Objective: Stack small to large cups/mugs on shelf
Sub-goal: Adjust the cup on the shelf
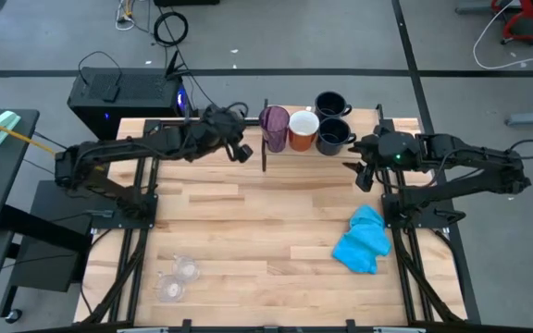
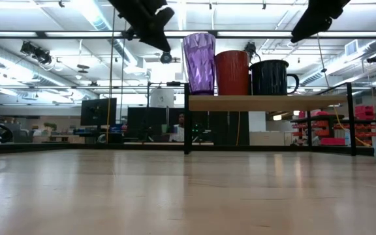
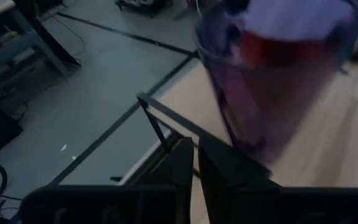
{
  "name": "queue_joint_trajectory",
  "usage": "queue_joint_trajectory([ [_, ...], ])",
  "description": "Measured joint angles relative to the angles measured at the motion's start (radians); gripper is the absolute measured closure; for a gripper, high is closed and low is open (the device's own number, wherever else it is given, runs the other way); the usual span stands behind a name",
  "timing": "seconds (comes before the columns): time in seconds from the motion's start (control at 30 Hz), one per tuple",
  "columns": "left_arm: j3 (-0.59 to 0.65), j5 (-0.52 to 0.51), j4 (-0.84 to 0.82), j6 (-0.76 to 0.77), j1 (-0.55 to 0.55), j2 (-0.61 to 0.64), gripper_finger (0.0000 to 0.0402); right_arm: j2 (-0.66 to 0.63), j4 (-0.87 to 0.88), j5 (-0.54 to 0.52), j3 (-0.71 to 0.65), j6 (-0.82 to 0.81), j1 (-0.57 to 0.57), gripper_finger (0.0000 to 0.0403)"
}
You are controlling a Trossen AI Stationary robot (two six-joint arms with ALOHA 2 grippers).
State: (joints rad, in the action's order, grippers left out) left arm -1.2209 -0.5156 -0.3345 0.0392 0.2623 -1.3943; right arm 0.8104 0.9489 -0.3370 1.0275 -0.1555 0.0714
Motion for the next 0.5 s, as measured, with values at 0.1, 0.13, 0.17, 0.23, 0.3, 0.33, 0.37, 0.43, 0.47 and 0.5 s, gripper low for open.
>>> queue_joint_trajectory([
  [0.1,0.001,0.001,0.041,0.000,0.023,-0.018,0.0366,0.000,-0.001,-0.028,0.000,0.000,-0.012,0.0179],
  [0.13,0.003,0.002,0.045,0.000,0.031,-0.018,0.0366,0.000,-0.001,-0.030,0.000,-0.002,-0.016,0.0179],
  [0.17,0.002,0.002,0.070,0.000,0.036,-0.020,0.0367,0.000,-0.002,-0.031,0.000,-0.003,-0.020,0.0179],
  [0.23,-0.001,0.007,0.098,0.000,0.046,-0.023,0.0370,0.000,-0.002,-0.030,0.000,-0.003,-0.025,0.0179],
  [0.3,0.001,0.018,0.102,0.000,0.052,-0.028,0.0373,0.000,-0.002,-0.031,0.000,-0.007,-0.030,0.0179],
  [0.33,0.001,0.025,0.115,0.000,0.054,-0.033,0.0375,0.000,-0.003,-0.031,0.000,-0.006,-0.031,0.0179],
  [0.37,0.001,0.035,0.126,0.000,0.056,-0.037,0.0376,0.000,-0.005,-0.031,0.000,-0.007,-0.031,0.0179],
  [0.43,0.001,0.042,0.134,-0.002,0.056,-0.045,0.0376,0.000,-0.006,-0.031,0.000,-0.007,-0.031,0.0179],
  [0.47,0.001,0.042,0.152,-0.004,0.056,-0.051,0.0375,0.000,-0.007,-0.031,0.000,-0.007,-0.031,0.0179],
  [0.5,0.001,0.044,0.160,-0.008,0.056,-0.057,0.0374,0.000,-0.008,-0.031,0.000,-0.007,-0.031,0.0179],
])
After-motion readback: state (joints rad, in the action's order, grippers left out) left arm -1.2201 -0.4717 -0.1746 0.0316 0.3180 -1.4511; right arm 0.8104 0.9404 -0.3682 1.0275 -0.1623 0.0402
